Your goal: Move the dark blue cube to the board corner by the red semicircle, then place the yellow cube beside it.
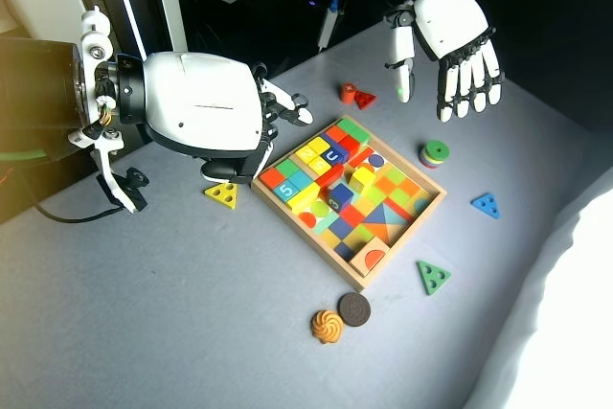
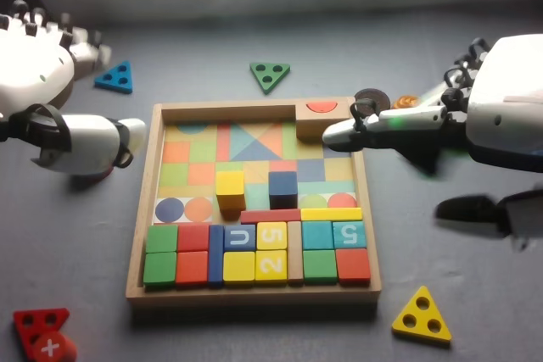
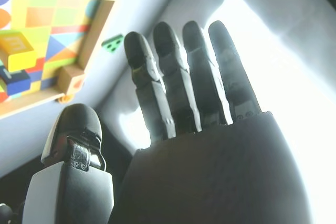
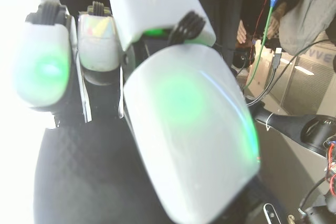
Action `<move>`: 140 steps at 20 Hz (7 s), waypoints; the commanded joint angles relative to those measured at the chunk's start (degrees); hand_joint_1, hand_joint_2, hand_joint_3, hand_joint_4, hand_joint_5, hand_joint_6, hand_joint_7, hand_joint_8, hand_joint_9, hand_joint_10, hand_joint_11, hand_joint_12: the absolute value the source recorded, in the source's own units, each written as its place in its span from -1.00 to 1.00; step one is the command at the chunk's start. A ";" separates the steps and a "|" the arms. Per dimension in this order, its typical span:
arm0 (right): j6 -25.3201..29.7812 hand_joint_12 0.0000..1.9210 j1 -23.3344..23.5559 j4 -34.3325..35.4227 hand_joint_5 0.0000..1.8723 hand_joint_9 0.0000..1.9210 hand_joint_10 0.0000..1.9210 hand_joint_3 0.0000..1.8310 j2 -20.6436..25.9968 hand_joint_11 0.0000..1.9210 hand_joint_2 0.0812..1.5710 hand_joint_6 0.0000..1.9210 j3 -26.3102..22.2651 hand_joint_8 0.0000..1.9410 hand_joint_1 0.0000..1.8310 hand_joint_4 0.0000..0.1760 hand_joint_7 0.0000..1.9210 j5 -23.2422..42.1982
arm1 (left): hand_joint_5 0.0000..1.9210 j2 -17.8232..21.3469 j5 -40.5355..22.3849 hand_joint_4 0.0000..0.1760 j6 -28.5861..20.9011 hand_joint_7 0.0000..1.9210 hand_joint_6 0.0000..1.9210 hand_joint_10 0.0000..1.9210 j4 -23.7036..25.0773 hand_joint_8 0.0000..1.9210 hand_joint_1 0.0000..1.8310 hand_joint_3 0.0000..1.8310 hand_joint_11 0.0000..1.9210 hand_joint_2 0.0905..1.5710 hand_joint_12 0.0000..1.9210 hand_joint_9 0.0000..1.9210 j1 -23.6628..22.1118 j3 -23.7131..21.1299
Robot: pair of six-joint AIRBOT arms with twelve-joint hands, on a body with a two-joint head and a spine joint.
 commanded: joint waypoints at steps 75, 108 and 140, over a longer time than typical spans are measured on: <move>20.47 1.00 2.86 -39.13 -0.64 0.74 1.00 -0.93 -28.39 0.85 0.39 -0.99 25.90 1.00 0.95 -1.00 0.55 -7.82 | -1.00 -2.99 -22.11 -1.00 34.09 -0.99 -1.00 -1.00 -20.63 -1.00 -1.00 -1.00 -1.00 0.58 -1.00 -1.00 -10.44 -3.05; 21.40 1.00 3.97 -39.06 -0.59 0.73 1.00 -0.48 -26.31 0.84 0.12 -0.99 35.49 1.00 0.96 -1.00 0.54 -7.87 | -0.97 -4.11 -23.49 -1.00 34.03 -0.96 -0.99 -1.00 -22.13 -0.99 -1.00 -1.00 -0.99 0.59 -0.99 -0.98 -10.75 -3.45; 25.02 1.00 8.12 -42.42 -0.57 0.68 1.00 -0.56 -34.48 0.80 0.16 -1.00 25.85 1.00 0.93 -1.00 0.50 -8.02 | -0.96 -4.22 -23.70 -1.00 33.14 -0.96 -1.00 -0.99 -21.79 -1.00 -1.00 -1.00 -0.98 0.59 -0.99 -0.97 -10.55 -3.70</move>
